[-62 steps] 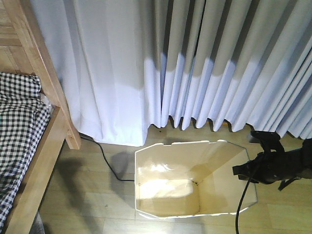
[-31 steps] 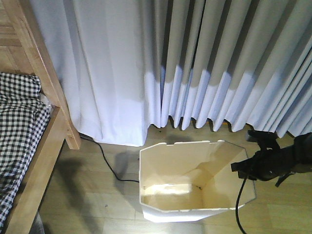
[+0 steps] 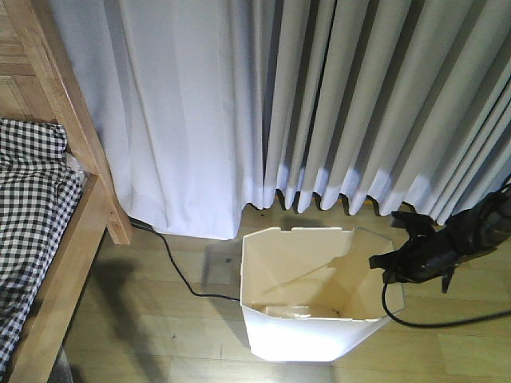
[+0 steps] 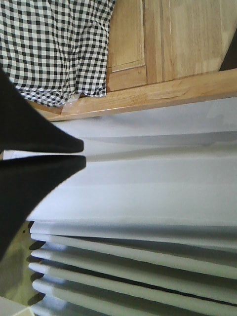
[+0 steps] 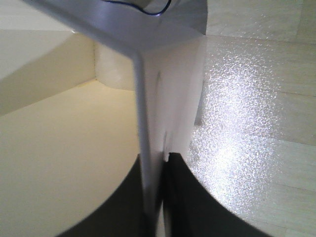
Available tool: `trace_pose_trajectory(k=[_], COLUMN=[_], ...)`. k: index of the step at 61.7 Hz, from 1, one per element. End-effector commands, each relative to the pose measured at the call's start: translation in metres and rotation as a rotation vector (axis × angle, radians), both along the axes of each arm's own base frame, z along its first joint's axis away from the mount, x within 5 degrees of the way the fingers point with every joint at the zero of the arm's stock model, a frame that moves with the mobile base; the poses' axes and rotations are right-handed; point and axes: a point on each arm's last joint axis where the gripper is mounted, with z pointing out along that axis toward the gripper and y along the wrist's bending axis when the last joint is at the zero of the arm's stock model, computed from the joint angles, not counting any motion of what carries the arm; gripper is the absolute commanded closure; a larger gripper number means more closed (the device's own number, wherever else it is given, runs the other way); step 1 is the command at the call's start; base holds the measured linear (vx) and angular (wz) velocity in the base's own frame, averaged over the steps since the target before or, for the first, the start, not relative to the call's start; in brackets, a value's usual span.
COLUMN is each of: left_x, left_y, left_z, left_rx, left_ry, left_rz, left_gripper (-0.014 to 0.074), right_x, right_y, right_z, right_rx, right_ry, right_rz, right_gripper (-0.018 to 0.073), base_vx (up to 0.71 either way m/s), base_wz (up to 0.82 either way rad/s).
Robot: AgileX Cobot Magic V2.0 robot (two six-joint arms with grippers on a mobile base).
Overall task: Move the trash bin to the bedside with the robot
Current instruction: 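Lower the bin to the floor with the right gripper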
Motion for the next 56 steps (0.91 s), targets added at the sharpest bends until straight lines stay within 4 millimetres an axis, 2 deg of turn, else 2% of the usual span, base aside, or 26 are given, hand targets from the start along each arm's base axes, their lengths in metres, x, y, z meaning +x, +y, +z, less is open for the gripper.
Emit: trace_pose_trajectory(k=[1, 20, 35, 56], left_x=[0.000, 0.000, 0.000, 0.000], left_y=[0.000, 0.000, 0.000, 0.000], left_z=[0.001, 0.001, 0.001, 0.001], left_rx=[-0.004, -0.004, -0.004, -0.004], left_ry=[-0.063, -0.063, -0.063, -0.063], left_rz=[-0.004, -0.004, -0.004, -0.004], left_gripper=[0.0603, 0.0603, 0.0603, 0.0603], right_x=[0.024, 0.050, 0.063, 0.075], right_y=[0.006, 0.002, 0.000, 0.011], right_z=[0.015, -0.030, -0.064, -0.093], right_rx=[0.130, 0.130, 0.142, 0.160], right_ry=[-0.035, -0.058, -0.038, -0.013], right_rz=[0.029, 0.039, 0.006, 0.014], right_gripper=[0.0559, 0.0554, 0.0548, 0.0542], base_vx=[0.00, 0.00, 0.00, 0.00], base_wz=[0.00, 0.00, 0.00, 0.00])
